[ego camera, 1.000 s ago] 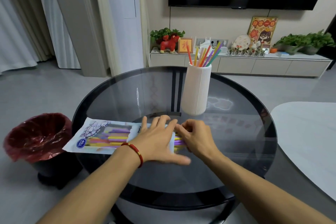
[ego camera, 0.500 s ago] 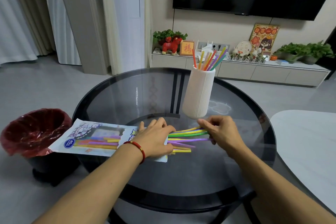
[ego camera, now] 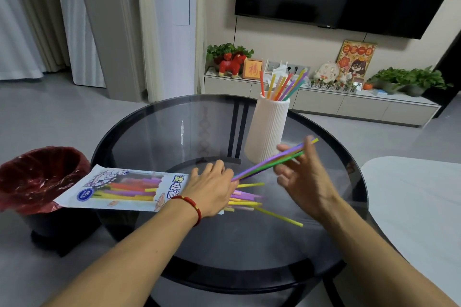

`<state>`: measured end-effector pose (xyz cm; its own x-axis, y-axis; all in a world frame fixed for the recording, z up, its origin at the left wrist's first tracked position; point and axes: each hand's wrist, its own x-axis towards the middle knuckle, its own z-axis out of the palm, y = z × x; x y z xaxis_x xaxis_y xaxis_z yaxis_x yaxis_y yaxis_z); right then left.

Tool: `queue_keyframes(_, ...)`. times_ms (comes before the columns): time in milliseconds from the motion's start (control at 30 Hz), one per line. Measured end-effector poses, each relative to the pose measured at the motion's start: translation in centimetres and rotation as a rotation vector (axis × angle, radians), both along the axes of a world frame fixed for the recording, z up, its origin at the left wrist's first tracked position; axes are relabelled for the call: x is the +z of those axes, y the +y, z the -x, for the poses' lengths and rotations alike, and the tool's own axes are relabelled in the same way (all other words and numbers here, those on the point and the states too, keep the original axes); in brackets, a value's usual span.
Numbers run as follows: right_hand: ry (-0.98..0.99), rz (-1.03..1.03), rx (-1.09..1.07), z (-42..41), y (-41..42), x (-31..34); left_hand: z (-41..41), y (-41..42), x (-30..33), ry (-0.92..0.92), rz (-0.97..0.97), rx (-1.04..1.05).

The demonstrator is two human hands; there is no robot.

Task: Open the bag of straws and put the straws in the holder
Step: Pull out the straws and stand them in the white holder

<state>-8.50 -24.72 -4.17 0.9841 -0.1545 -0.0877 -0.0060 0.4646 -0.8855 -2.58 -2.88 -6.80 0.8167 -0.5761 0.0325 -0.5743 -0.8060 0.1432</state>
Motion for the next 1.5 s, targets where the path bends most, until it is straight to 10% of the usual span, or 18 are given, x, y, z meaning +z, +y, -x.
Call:
queue_keyframes(533,-0.208,1.099,-0.667,-1.4,-0.4,5.4,0.0,0.1,-1.2,0.115,-0.009,-0.099)
queue_keyframes(767,0.0,1.474,-0.365,-2.0,-0.6,0.7,0.4,0.0,-1.1,0.128,0.001,-0.107)
queue_keyframes(1100,0.018,1.17,-0.396,-1.3,-0.5,0.1,0.5,-0.8,-1.6,0.105,0.095,-0.113)
queue_keyframes(1333,-0.231,0.591,-0.67,-3.3,-0.9,5.3,0.2,-1.7,-1.9,-0.031,0.227,-0.144)
queue_keyframes(1500,-0.293,0.619,-0.701,-5.8,-1.6,9.8,0.5,-1.7,-2.1,-0.064,0.207,-0.148)
